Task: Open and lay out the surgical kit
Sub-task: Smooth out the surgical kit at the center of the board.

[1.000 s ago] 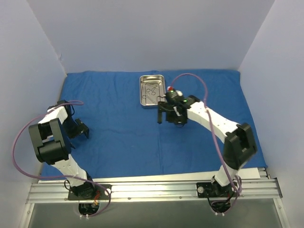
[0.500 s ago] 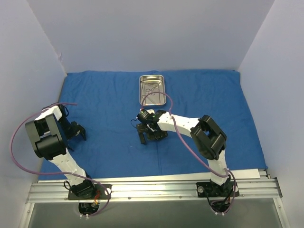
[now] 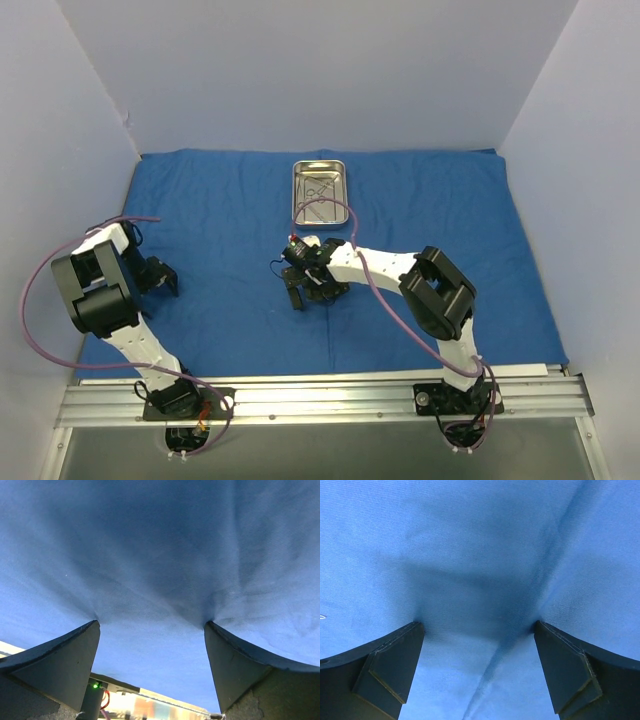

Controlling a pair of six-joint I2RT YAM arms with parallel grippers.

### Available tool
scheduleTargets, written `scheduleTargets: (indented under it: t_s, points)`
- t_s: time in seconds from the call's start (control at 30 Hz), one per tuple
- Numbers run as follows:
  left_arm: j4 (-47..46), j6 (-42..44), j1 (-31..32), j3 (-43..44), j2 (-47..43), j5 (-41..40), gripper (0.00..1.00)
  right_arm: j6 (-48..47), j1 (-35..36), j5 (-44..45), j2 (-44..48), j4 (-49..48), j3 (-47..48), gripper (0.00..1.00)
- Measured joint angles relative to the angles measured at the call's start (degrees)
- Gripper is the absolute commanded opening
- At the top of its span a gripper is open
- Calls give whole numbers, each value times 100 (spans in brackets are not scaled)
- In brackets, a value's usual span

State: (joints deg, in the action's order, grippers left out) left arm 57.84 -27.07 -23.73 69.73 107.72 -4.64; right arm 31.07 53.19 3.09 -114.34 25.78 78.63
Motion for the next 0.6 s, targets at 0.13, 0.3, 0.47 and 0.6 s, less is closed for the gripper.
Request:
scheduleTargets:
  t_s: [0.13, 0.3, 0.47, 0.6]
  points:
    - [-92, -101, -144, -208, -162, 17, 95, 15, -2, 11, 98, -114, -146, 98]
    - [-39, -129, -330, -212, -162, 39, 95, -15, 11, -61, 208, -157, -267, 99]
    - [-31, -107, -352, -212, -236, -7, 94, -90, -28, -120, 278, 181, -184, 100]
    - [-76, -24, -315, -243, -660, 22, 94, -120, -476, -175, 632, 411, -13, 100]
